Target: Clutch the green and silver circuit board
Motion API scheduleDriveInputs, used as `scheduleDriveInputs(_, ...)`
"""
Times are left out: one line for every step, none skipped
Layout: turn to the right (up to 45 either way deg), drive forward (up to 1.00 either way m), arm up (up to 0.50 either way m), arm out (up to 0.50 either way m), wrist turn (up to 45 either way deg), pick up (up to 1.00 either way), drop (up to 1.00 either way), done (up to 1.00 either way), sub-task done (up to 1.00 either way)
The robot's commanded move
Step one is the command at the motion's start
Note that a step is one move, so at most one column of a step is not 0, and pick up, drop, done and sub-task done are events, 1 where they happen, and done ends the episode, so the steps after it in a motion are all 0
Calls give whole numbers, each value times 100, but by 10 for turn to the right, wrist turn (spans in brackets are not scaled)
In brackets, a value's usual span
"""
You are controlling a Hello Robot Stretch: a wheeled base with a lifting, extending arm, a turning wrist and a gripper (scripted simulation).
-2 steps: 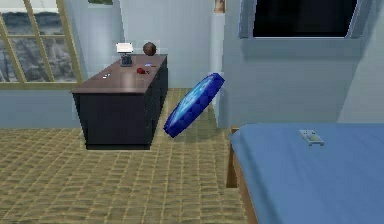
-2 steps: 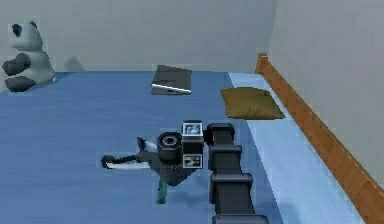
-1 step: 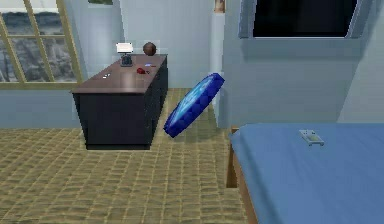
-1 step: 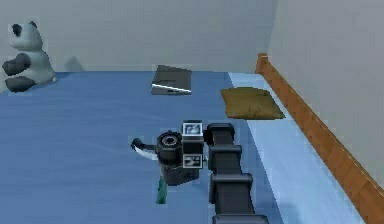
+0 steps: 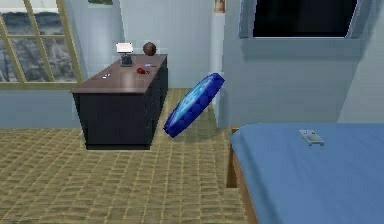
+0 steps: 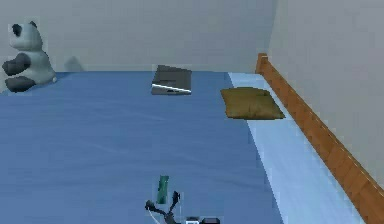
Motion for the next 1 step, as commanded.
scheduleDriveInputs(0, 0, 0, 0, 0, 100, 0, 0, 0)
